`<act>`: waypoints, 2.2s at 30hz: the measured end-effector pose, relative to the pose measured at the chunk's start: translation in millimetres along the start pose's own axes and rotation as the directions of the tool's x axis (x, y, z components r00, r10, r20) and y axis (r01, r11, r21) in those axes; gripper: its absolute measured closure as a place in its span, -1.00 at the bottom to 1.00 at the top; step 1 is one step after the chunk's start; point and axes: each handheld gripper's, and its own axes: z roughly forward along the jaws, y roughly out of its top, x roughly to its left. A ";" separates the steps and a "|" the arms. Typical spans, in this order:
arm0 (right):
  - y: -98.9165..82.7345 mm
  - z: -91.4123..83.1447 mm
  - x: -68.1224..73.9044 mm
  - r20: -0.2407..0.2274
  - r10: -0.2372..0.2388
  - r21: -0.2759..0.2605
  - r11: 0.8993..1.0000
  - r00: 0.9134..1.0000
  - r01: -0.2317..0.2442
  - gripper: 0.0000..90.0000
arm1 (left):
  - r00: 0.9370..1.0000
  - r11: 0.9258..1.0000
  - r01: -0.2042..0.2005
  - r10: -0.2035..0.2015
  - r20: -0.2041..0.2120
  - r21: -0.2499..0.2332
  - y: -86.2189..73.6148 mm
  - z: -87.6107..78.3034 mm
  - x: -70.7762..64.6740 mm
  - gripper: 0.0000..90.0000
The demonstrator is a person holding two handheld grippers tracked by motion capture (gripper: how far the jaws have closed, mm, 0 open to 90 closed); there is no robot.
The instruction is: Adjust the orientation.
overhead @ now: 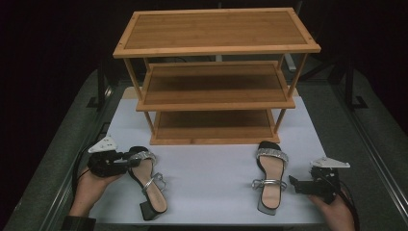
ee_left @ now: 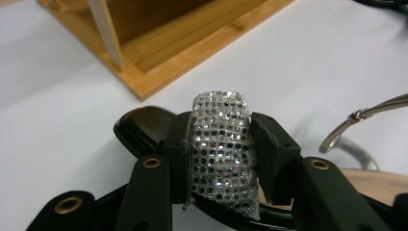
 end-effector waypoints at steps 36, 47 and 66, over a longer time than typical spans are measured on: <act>0.1 0.1 0.1 -0.001 0.001 -0.001 1.000 1.000 -0.001 -0.97 | 0.980 0.985 0.169 -0.171 -0.101 -0.022 -71.0 -29.7 5.9 0.47; 0.1 0.1 0.1 -0.001 0.001 -0.001 1.000 1.000 -0.001 -0.97 | 0.989 0.994 0.105 -0.104 -0.106 0.005 -55.7 -19.9 9.3 0.72; -0.1 0.1 0.0 -0.001 0.000 -0.002 1.000 1.000 0.000 -0.98 | 0.998 0.999 0.041 -0.041 -0.052 -0.007 -22.9 9.8 39.9 0.87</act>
